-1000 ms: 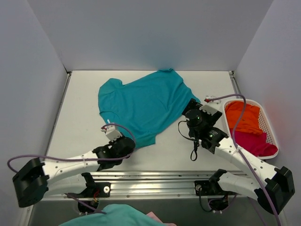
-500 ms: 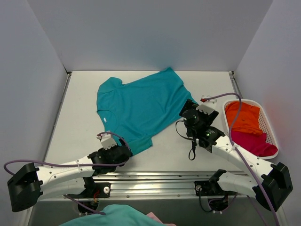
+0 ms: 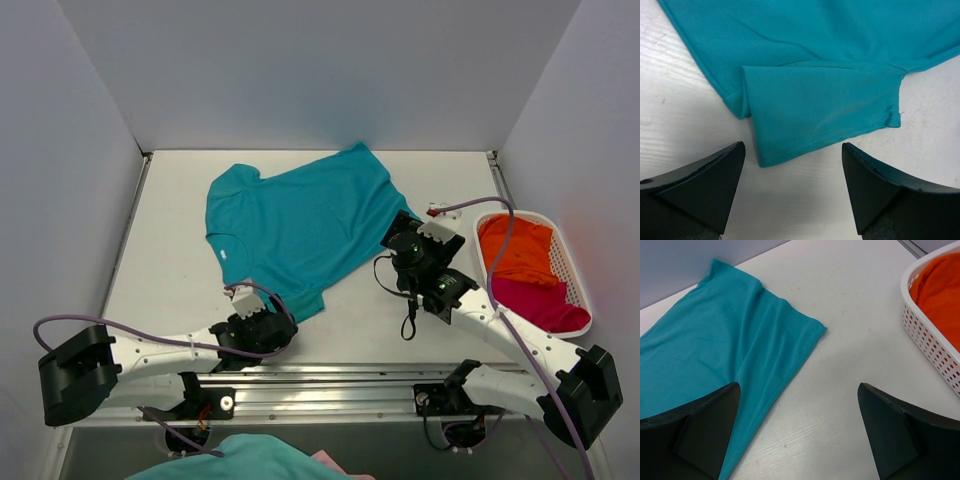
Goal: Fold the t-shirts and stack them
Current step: Flatten the tshirt out
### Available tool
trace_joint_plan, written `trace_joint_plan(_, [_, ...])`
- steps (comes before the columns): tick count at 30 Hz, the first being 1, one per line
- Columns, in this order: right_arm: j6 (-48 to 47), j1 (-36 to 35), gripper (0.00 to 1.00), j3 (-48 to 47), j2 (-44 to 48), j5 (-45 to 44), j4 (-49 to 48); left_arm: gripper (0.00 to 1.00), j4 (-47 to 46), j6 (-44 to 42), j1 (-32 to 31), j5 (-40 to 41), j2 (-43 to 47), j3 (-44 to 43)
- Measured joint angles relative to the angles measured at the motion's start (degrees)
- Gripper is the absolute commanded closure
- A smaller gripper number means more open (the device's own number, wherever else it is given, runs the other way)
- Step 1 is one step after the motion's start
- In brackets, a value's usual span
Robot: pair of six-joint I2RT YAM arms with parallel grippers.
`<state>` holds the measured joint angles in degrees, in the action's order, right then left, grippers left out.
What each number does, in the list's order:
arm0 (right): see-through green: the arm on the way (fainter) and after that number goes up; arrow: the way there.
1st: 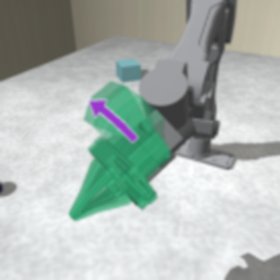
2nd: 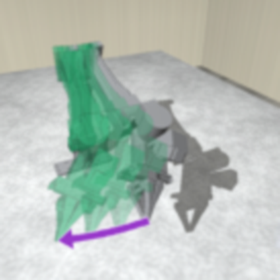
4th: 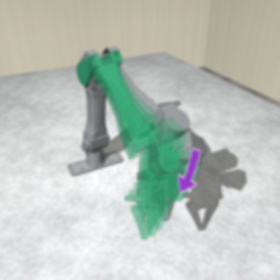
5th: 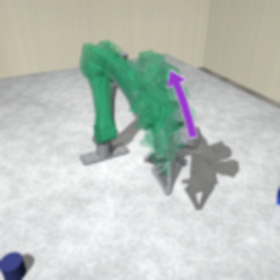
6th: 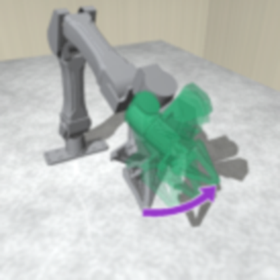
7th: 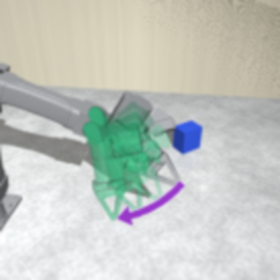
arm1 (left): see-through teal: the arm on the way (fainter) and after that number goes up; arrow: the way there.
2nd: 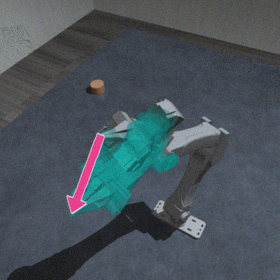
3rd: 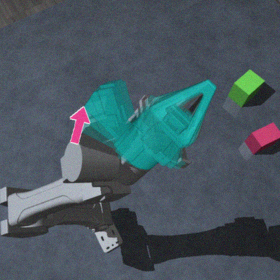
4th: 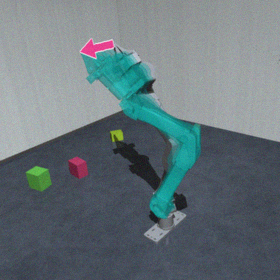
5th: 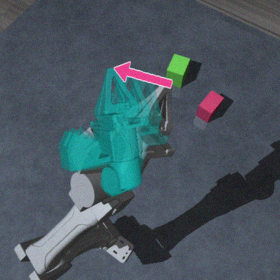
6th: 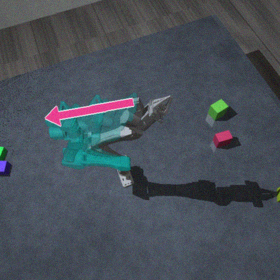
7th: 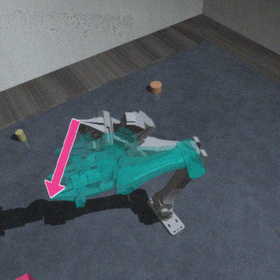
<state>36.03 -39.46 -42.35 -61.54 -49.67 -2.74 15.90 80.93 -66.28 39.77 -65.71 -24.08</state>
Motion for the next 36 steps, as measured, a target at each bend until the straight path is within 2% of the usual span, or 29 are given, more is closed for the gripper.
trace_joint_plan(4, [0.0, 0.0, 0.0, 0.0, 0.1, 0.0, 0.0, 0.2, -3.3, 0.2, 0.0, 2.0, -5.4, -2.0])
trace_joint_plan(5, [0.0, 0.0, 0.0, 0.0, 0.1, 0.0, 0.0, 0.28, -4.0, 0.1, 0.0, 2.6, -6.7, -2.5])
trace_joint_plan(7, [0.0, 0.0, 0.0, 0.0, 0.2, 0.0, 0.0, 0.51, -5.7, 0.4, 0.0, 3.5, -9.3, -3.3])
trace_joint_plan(8, [0.0, 0.0, 0.0, 0.0, 0.2, 0.0, 0.0, 0.77, -6.6, 0.7, 0.0, 3.9, -10.4, -3.5])
trace_joint_plan(10, [0.0, 0.0, 0.0, 0.0, 0.2, 0.0, 0.0, 0.97, -7.8, 0.9, 0.1, 3.7, -12.5, -3.5])
trace_joint_plan(15, [0.0, 0.0, 0.0, 0.0, 0.1, 0.0, -0.1, 0.98, -10.6, 1.1, 0.7, 4.6, -14.9, -4.3])
trace_joint_plan(18, [-0.1, 0.6, 0.0, 0.0, -0.3, 0.9, -0.5, 0.98, -5.8, 0.9, 0.8, 5.2, -11.9, -4.3])
trace_joint_plan(21, [-0.1, 4.2, 0.0, 0.0, -1.8, 5.5, -1.2, 0.98, 2.0, 0.9, 1.4, 8.0, -2.6, -4.2])
trace_joint_plan(25, [0.3, 19.1, 0.0, -0.3, -8.8, 19.3, -3.6, 0.98, 5.4, -2.8, 6.3, 11.1, 15.2, -2.0])
trace_joint_plan(28, [0.9, 26.9, 0.0, -1.2, -16.9, 25.6, -3.3, 0.98, 6.5, -5.4, 10.6, 11.7, 23.5, 1.3])
trace_joint_plan(32, [1.8, 27.8, 0.03, -1.6, -24.0, 31.5, -2.8, 0.98, 9.3, -7.5, 12.1, 11.4, 28.3, 4.5])
trace_joint_plan(36, [3.1, 27.6, 0.06, -2.4, -27.4, 36.0, -3.8, 0.98, 10.5, -8.5, 12.4, 11.3, 29.5, 5.0])
